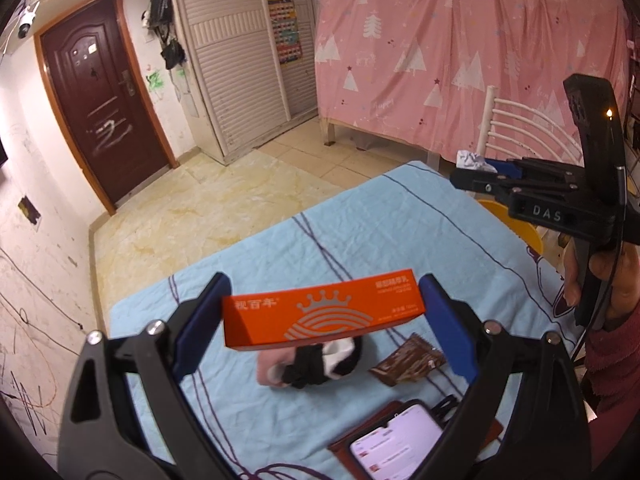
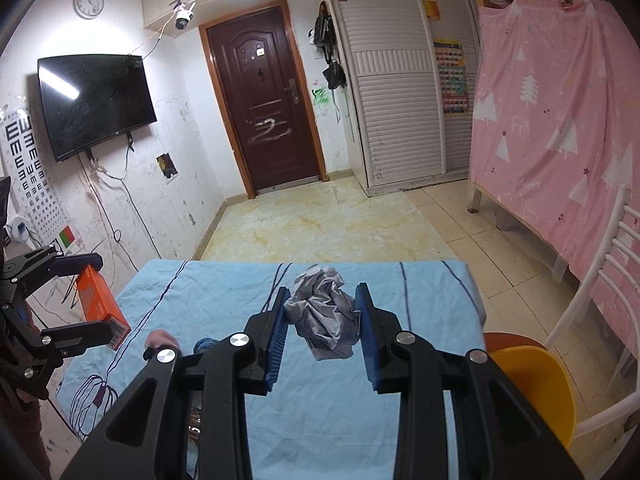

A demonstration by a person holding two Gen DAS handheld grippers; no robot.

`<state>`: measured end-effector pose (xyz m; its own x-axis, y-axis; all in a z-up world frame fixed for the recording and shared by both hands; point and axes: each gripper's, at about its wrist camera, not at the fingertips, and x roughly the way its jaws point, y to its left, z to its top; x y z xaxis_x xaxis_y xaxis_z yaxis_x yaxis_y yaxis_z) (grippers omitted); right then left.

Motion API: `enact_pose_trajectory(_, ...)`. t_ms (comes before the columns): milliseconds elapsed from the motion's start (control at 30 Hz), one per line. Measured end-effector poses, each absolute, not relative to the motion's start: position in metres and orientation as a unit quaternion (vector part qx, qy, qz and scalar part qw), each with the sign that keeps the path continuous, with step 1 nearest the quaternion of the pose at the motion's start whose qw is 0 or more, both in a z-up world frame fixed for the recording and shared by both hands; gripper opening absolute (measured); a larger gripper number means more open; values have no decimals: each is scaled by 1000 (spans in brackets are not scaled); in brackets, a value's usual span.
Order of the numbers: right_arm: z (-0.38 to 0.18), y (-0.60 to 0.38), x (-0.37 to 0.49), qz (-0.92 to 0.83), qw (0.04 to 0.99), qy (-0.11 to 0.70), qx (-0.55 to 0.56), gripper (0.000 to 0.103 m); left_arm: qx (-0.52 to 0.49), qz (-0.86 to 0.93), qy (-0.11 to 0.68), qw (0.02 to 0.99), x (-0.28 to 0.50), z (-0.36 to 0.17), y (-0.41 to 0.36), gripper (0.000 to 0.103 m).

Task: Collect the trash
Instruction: 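Carry both items to the bucket and open the right tool to drop the paper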

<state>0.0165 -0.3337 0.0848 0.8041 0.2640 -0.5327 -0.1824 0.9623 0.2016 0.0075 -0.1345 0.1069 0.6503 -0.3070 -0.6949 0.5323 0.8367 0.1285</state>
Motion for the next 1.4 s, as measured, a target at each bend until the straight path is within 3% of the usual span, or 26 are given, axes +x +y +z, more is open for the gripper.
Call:
enact_pose_trajectory(833, 38, -463, -21, 19, 947, 290, 138, 27, 238, -282, 342, 864, -6, 104, -265, 90)
enact_pose_trajectory(1400, -20, -556, -16, -26, 922, 327, 207, 27, 228, -286, 408, 836, 33, 81, -399, 90)
